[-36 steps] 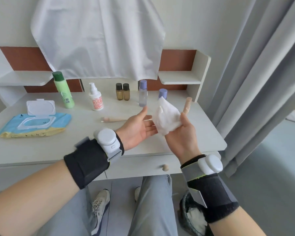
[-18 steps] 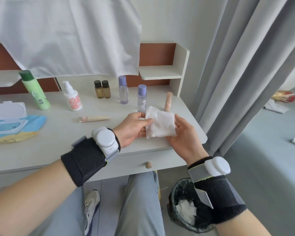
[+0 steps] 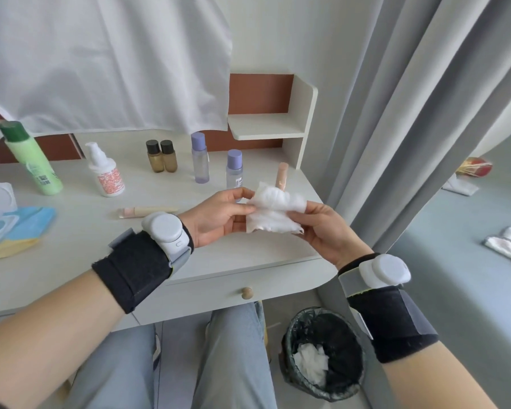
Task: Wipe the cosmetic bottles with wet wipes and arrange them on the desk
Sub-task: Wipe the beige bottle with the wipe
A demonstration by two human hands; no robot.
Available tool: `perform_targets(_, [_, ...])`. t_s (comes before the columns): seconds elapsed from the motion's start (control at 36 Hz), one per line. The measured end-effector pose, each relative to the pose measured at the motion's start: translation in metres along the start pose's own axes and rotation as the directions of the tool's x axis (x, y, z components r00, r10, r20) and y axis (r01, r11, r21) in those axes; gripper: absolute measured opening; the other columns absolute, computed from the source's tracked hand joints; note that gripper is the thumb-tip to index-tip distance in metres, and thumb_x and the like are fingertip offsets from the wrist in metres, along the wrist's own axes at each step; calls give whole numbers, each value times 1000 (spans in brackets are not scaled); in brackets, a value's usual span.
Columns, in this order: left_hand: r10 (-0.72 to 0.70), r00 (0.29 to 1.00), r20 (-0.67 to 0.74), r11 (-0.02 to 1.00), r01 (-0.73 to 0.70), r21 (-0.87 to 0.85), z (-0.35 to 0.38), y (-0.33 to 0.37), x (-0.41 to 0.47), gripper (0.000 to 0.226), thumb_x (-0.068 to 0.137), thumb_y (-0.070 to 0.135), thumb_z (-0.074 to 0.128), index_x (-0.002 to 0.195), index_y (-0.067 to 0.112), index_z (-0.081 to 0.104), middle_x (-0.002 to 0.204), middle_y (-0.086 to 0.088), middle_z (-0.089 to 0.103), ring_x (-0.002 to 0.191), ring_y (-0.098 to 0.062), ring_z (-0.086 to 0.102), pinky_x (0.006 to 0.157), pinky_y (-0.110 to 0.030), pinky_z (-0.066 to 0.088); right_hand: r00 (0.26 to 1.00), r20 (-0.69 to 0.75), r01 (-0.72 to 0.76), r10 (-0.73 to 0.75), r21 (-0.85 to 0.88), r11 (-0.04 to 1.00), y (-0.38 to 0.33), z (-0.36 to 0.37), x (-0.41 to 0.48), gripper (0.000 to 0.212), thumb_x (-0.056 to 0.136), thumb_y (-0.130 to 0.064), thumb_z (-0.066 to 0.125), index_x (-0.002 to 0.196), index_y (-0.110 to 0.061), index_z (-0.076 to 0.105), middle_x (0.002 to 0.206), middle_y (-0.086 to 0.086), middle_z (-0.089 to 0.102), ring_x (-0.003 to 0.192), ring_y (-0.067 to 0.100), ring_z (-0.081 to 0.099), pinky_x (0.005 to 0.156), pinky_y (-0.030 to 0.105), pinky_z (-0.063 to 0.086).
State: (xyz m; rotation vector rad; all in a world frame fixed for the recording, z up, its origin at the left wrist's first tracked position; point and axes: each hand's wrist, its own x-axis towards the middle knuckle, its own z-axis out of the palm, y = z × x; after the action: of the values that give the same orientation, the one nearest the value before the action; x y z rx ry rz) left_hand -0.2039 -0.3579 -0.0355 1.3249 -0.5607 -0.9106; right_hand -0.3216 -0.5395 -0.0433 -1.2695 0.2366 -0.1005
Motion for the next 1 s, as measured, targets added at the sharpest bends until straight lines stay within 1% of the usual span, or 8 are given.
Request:
perform_targets(0.08, [31,999,16,997,-32,65,-2,1,2,28,96,-9,40,78,10,49,67,0,61,60,-17,62,60,-23,53,1000,-1,25,-25,-35,999,-3,-5,1,53,91,19,40,64,-10,76,86,6,76,78,17,71,69,22,56])
perform_targets(0.17, [51,998,48,985,-58,164,-4,1,4,31,97,-10,37,74,10,45,62,3,58,56,-17,60,62,-24,53,999,25,22,-19,-94,995,-4,-9,2,58,86,25,32,60,-7,73,95,8,76,88,20,72,72,24,56])
perform_targets(0.31, [54,993,105,934,-88,347,-3,10,8,34,95,-12,34,71,10,42,63,-1,49,56,-18,53,63,-26,52,998,26,-53,56,-129,990,-12,-17,6,26,72,8,32,76,-8,53,102,16,72,86,27,64,83,36,53])
perform_targets(0.42, [41,987,157,859,-115,499,7,20,13,33,93,-13,35,72,10,45,59,3,49,52,-13,52,59,-23,49,987,87,-93,132,-354,931,-13,-13,15,32,71,-23,62,103,-19,68,108,13,66,93,23,58,88,35,43])
perform_targets(0.5, [74,988,138,778,-143,612,17,26,19,31,91,-13,35,81,11,53,60,-1,46,48,-9,46,54,-18,43,979,133,-79,156,-461,884,-13,-5,17,46,78,-23,68,123,-15,63,115,17,68,104,27,65,99,38,46])
perform_targets(0.61, [130,989,71,695,-142,705,22,24,27,28,87,-6,42,92,16,58,63,-11,54,55,-17,44,57,-25,39,991,79,-48,108,-543,838,-12,-3,19,25,89,-12,67,114,-11,69,105,17,73,94,25,69,101,42,48])
perform_targets(0.75, [306,950,-64,580,-133,804,33,29,35,13,87,8,52,87,19,60,77,6,64,69,-7,56,61,-14,41,992,72,-60,101,-440,896,-14,-10,15,18,93,-7,60,107,-5,72,99,21,71,87,29,68,82,40,55])
perform_targets(1.0, [554,832,-27,308,-174,935,50,41,69,36,91,-2,41,123,6,56,125,-13,55,103,-29,57,88,-30,40,990,-78,-124,118,-74,990,-15,-21,10,25,98,-8,51,115,4,64,102,18,70,86,28,70,73,40,60])
